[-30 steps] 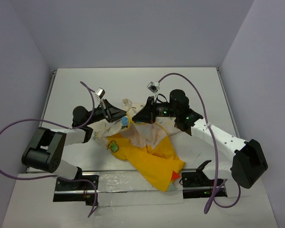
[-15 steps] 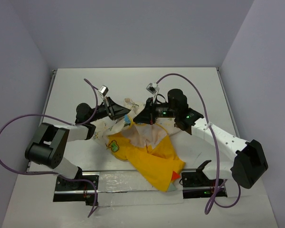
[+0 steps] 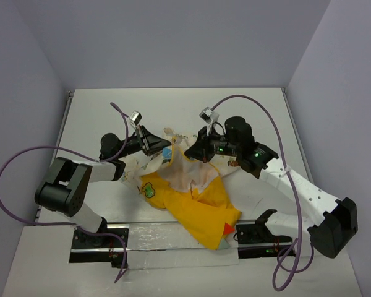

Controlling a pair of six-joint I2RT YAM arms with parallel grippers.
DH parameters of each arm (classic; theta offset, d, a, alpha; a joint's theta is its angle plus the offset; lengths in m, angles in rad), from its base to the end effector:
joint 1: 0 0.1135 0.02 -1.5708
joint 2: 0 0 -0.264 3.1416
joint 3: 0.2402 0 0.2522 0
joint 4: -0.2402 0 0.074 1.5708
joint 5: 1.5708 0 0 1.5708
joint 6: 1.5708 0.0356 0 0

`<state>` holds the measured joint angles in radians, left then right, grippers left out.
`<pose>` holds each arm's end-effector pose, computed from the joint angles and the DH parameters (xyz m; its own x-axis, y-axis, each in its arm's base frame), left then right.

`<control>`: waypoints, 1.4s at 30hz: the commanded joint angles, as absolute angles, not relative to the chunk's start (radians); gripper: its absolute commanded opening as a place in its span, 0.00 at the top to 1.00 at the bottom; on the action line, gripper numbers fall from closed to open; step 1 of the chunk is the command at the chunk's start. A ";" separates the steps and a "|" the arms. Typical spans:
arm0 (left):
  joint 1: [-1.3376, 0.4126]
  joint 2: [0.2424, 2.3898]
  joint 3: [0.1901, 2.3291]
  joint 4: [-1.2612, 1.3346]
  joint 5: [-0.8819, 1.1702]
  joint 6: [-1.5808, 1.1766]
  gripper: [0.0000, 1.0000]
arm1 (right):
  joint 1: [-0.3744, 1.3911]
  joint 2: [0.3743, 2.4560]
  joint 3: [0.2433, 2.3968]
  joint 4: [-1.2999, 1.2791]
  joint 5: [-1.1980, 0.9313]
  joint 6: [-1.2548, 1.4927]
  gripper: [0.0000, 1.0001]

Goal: Zip up the jacket

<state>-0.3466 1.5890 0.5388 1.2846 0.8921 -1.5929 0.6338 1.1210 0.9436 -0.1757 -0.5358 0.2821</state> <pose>0.2656 -0.1254 0.2172 -0.9299 -0.3314 -0.1593 0.1979 -0.0862 -0.9764 0.1948 0.1657 0.3309 -0.5168 -0.0828 -0.8521 -0.7823 0.4500 0.4308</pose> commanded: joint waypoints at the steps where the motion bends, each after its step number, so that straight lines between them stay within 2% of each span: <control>1: -0.354 1.586 0.582 1.816 0.876 -1.594 1.00 | 0.623 1.079 0.995 -0.241 -0.459 0.232 1.00; 7: -0.354 1.568 0.572 1.813 0.881 -1.591 1.00 | 0.581 1.052 0.995 -0.280 -0.434 0.226 1.00; 12: -0.354 1.553 0.562 1.810 0.884 -1.592 1.00 | 0.467 1.021 0.952 -0.234 -0.581 0.270 1.00; 19: -0.353 1.553 0.553 1.816 0.900 -1.606 1.00 | 0.365 1.011 0.892 -0.181 -0.630 0.327 1.00; 42: -0.353 1.520 0.551 1.821 0.894 -1.615 1.00 | 0.317 1.029 0.845 -0.109 -0.651 0.404 1.00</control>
